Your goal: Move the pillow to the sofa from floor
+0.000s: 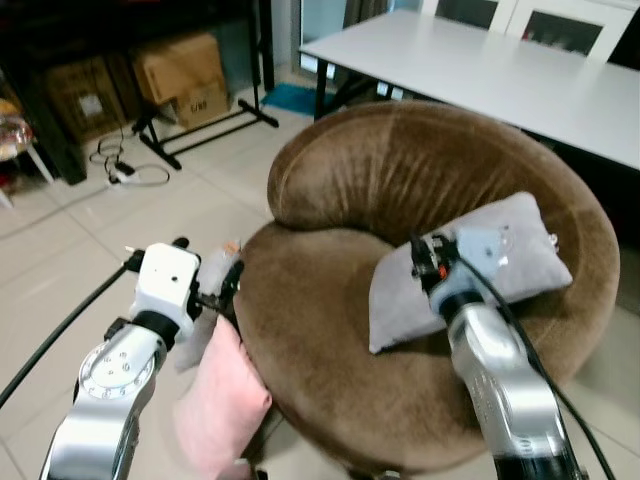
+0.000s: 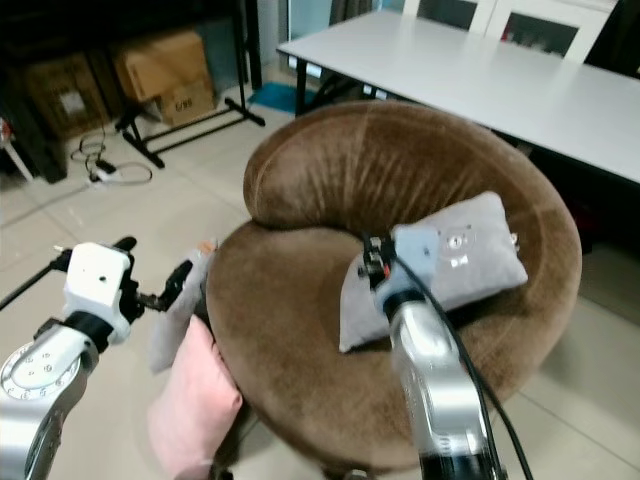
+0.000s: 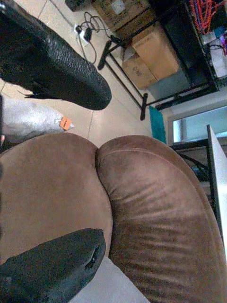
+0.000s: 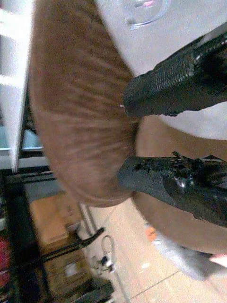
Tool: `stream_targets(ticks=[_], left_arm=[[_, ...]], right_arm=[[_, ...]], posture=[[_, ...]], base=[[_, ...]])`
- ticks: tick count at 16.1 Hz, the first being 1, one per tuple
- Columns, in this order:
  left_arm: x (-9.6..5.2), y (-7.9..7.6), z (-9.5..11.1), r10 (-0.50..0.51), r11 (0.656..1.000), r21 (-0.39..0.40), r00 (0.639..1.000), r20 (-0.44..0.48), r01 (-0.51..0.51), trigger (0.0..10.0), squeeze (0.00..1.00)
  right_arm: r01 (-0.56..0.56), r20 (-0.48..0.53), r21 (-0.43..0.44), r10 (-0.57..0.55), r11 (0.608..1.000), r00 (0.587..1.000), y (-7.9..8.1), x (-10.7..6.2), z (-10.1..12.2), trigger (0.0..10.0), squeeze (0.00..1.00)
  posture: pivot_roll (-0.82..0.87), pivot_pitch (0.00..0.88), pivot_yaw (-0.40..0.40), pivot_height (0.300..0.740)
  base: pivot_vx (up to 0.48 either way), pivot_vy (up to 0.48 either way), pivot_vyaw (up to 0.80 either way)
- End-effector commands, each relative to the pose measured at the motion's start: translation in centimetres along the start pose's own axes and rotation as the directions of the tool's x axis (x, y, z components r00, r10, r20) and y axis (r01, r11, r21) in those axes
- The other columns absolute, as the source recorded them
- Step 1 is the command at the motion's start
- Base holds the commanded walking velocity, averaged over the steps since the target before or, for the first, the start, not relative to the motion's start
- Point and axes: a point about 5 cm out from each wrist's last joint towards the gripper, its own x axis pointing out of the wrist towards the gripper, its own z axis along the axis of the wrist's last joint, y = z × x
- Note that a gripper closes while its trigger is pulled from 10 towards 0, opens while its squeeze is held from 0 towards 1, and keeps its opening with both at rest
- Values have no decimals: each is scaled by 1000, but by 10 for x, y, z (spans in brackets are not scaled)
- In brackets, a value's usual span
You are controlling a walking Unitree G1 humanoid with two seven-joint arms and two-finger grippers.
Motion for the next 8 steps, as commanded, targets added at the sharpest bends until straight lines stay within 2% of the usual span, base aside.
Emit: stream_targets(ticks=[1, 6, 8], left_arm=[[1, 1, 1, 13, 1000, 7, 1000, 0, -13, 10000, 0], [0, 3, 0, 34, 999, 12, 999, 2, -34, 10000, 0], [-2, 3, 0, 54, 998, 8, 998, 9, -54, 10000, 0]], right_arm=[[3, -7, 3, -3, 1000, 1000, 1, -2, 5, 10000, 0], [-11, -24, -15, 10, 1000, 1000, 3, -3, 12, 10000, 0], [-3, -44, -38, 2, 999, 999, -1, 1, 13, 10000, 0]], posture=[[10, 0, -23, 740], [26, 0, -38, 740], [36, 0, -57, 740]], base=[[-259, 0, 0], [-259, 0, 0], [0, 0, 0]])
